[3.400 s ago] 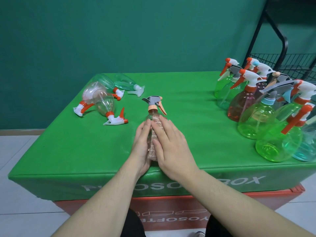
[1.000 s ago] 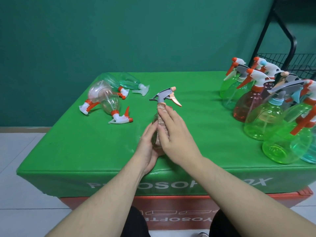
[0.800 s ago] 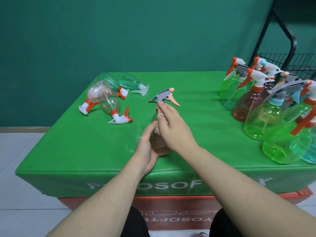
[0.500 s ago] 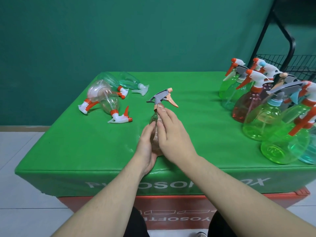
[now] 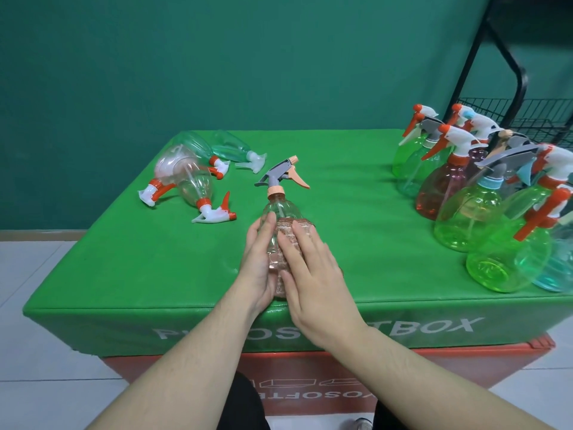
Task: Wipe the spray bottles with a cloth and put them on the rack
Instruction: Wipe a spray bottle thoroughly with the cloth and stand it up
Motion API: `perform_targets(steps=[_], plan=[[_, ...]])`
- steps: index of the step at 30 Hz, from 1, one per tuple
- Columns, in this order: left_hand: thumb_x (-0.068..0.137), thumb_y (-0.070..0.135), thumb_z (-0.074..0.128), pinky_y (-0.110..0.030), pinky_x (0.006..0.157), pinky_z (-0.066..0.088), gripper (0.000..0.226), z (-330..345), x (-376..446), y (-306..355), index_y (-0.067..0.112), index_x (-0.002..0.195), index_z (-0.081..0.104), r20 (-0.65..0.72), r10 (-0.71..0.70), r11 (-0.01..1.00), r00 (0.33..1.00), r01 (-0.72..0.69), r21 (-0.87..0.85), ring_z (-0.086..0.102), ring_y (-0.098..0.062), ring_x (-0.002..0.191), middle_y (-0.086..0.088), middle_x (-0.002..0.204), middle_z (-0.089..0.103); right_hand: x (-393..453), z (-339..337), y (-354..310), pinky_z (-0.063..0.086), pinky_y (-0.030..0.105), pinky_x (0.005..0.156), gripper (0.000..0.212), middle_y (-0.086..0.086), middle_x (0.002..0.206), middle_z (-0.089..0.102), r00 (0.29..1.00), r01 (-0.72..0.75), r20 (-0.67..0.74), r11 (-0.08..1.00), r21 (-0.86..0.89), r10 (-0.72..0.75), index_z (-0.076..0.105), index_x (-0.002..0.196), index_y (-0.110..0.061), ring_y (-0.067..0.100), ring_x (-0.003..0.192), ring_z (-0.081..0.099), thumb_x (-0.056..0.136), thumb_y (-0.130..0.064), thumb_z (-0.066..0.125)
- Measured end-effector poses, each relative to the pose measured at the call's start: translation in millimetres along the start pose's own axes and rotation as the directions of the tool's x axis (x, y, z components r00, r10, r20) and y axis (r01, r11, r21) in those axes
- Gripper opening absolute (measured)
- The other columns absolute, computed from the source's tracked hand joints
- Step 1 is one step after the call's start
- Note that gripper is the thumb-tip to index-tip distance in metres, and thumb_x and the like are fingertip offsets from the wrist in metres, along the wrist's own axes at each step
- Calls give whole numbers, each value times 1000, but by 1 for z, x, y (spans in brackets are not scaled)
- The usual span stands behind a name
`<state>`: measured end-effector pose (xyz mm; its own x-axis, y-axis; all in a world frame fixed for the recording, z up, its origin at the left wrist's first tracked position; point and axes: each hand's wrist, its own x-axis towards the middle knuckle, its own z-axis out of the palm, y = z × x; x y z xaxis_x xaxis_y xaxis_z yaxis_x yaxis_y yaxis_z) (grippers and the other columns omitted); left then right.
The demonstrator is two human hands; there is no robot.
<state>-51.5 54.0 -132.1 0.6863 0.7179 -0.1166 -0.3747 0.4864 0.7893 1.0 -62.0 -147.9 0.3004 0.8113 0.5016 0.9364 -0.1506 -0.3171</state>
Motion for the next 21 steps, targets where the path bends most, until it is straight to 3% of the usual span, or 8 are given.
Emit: perform_targets(steps=[6, 11, 14, 17, 21], plan=[[87, 43, 71, -49, 105, 52, 67, 1, 1, 0, 11, 143, 52, 40, -24, 998, 999, 22, 62, 69, -34, 112, -21, 129, 69, 2, -3, 4, 21, 50, 124, 57, 4, 169, 17, 999, -34, -31, 997, 66, 36, 28, 159, -20, 23, 157, 9, 105, -35, 33], [97, 47, 63, -42, 109, 48, 57, -1, 6, -4, 15, 144, 57, 78, -54, 992, 996, 44, 121, 60, -28, 132, -11, 140, 65, 33, -9, 4, 17, 44, 126, 59, 5, 166, 23, 995, -77, -46, 987, 144, 84, 33, 157, -17, 24, 156, 13, 103, -38, 30], [102, 45, 52, -30, 87, 59, 43, 1, 4, -2, 24, 138, 63, 77, -56, 993, 995, 48, 104, 68, -16, 120, -1, 131, 71, 54, -15, 2, 13, 38, 127, 57, 7, 165, 27, 997, -64, -39, 988, 144, 71, 38, 156, -14, 23, 154, 19, 103, -36, 31], [105, 47, 44, -32, 69, 59, 36, 3, 2, 1, 29, 115, 74, 80, -100, 991, 992, 92, 102, 75, -12, 91, 3, 104, 79, 75, -20, 1, 11, 27, 125, 53, 7, 165, 28, 992, -127, 6, 977, 173, 128, 39, 155, -13, 22, 151, 23, 105, -29, 39], [103, 52, 44, -44, 79, 56, 44, 0, 3, 1, 28, 100, 81, 32, -113, 992, 993, 111, 63, 73, -22, 96, -4, 107, 78, 98, -22, -2, 24, 35, 122, 52, 1, 166, 26, 970, -240, 94, 944, 228, 224, 37, 156, -19, 24, 148, 30, 105, -28, 42]])
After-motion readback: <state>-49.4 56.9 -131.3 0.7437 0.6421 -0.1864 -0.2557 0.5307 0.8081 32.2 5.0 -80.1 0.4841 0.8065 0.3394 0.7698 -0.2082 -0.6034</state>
